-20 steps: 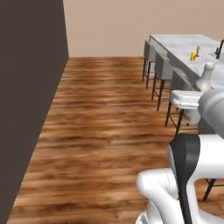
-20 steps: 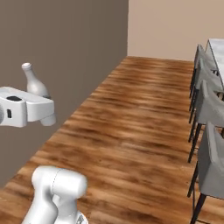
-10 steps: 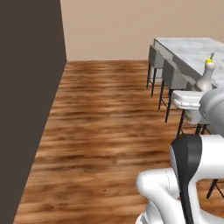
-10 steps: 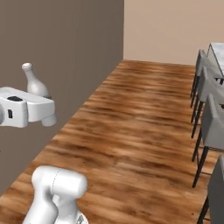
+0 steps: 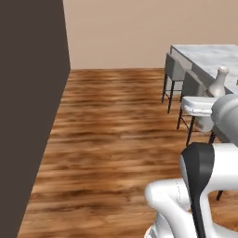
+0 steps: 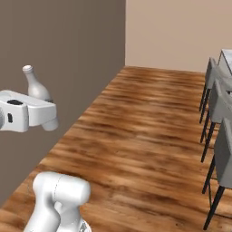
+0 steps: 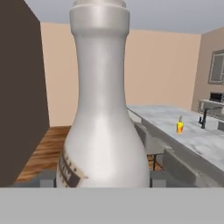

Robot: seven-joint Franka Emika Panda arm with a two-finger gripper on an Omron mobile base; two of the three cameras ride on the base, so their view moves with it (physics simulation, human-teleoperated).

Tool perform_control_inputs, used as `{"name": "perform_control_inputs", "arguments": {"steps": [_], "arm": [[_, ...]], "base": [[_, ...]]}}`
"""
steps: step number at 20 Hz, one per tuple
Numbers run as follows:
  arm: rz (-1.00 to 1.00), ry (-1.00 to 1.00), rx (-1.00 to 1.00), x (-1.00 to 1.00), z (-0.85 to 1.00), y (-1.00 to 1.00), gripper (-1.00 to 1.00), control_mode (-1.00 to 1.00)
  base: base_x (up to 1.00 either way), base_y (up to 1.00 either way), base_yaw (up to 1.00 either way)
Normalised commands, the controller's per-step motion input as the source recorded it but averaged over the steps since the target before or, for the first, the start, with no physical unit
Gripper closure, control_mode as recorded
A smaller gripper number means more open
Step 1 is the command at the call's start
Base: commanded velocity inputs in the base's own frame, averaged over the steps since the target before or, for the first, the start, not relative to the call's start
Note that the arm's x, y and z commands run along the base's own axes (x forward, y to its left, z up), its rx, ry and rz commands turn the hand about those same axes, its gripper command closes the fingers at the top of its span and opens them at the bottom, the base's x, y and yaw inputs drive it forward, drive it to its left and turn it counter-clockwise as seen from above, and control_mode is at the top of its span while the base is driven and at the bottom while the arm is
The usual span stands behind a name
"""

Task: Open the cabinet directly in front. Then move the liquor and the cup to the dining counter with the candle on it.

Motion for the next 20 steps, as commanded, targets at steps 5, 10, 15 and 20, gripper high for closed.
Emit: {"name": "perform_control_inputs", "arguments": {"steps": [5, 10, 15, 20], "arm": [[0.0, 0.0, 0.0, 0.0, 0.0, 0.0, 1.0, 1.0], [0.0, 0.0, 0.0, 0.0, 0.0, 0.0, 1.0, 1.0], [0.0, 0.0, 0.0, 0.0, 0.0, 0.0, 1.0, 1.0], [0.0, 0.0, 0.0, 0.0, 0.0, 0.0, 1.0, 1.0]], "base": [[1.0, 0.13, 0.0], [1.0, 0.11, 0.0], [1.0, 0.04, 0.0], [1.0, 0.02, -0.13]]}}
